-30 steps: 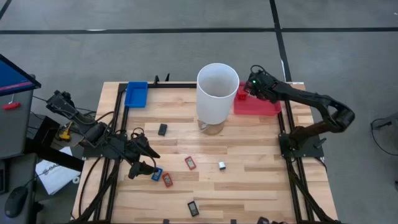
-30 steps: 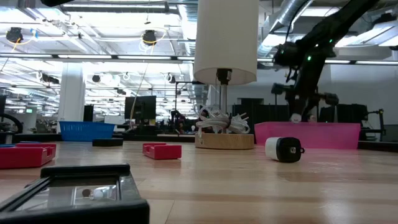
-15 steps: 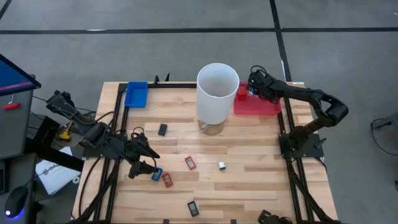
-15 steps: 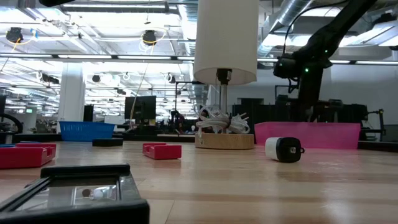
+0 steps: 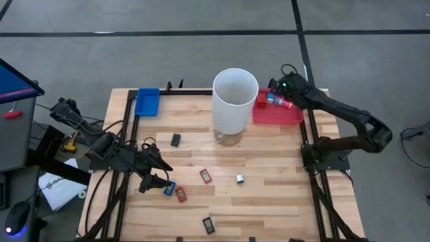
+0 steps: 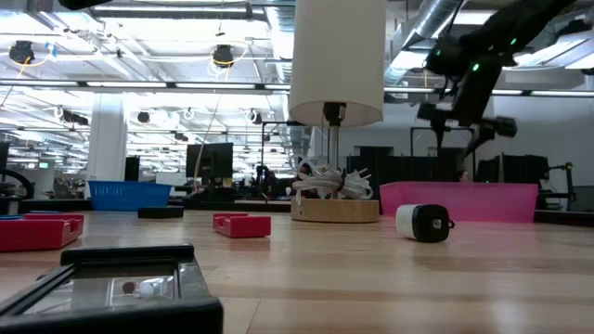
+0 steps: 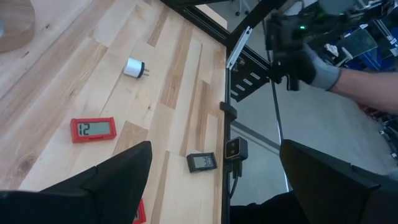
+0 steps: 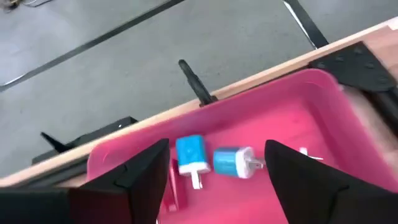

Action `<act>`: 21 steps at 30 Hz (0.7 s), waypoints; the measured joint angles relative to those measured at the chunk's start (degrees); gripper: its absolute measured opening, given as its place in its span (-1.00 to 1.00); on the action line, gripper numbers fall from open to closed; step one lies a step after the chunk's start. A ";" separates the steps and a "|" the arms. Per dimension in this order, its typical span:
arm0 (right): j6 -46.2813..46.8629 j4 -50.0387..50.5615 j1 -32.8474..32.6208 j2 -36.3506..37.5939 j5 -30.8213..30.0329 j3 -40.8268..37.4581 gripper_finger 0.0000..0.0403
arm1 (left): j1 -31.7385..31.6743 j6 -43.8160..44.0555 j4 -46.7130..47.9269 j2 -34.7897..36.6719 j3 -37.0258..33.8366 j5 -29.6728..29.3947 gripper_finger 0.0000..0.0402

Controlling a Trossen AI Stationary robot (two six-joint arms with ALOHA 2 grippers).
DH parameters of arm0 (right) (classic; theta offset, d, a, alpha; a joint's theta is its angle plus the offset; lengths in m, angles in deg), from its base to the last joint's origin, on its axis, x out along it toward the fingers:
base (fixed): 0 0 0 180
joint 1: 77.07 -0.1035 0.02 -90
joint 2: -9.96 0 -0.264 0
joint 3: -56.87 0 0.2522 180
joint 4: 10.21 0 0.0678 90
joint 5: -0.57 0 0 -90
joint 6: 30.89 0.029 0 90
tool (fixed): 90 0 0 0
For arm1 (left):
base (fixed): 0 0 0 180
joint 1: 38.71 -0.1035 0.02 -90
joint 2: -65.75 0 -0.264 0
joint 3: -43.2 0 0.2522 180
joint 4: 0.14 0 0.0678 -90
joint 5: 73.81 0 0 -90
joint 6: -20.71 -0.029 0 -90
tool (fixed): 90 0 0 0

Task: Pick & Place Office items
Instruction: Put the white charger adapter into the pink bin

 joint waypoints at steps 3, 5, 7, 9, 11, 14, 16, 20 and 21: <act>-1.30 4.10 -5.12 4.87 2.20 0.00 0.14 | 0.00 -0.83 0.12 0.00 0.00 -0.02 0.75; -1.10 6.75 -10.51 7.99 4.57 0.00 0.06 | 0.00 -1.25 0.13 0.00 0.00 -0.02 0.75; 0.70 8.41 -17.14 10.85 6.46 0.00 -0.02 | 0.00 -1.56 0.16 0.00 0.00 -0.02 0.75; 3.76 9.55 -25.44 12.94 7.42 0.00 -0.11 | 0.00 -2.44 0.18 0.00 0.00 0.00 0.75; 5.37 9.70 -34.66 13.89 7.95 0.00 -0.19 | 0.06 -4.03 0.16 0.00 0.00 0.00 0.75; 7.63 9.63 -47.78 13.94 8.95 0.00 -0.28 | 0.17 -4.84 0.18 0.00 0.00 0.00 0.75; 12.70 8.93 -55.74 12.54 8.85 0.00 -0.32 | 0.17 -4.86 0.16 0.00 0.00 0.02 0.75; 28.70 7.58 -67.72 7.18 6.03 0.00 -0.29 | 0.17 -4.82 0.14 0.00 0.00 0.00 0.75; 31.98 6.21 -69.67 5.35 5.02 0.00 -0.26 | 0.17 -4.71 0.07 0.00 0.00 0.00 0.75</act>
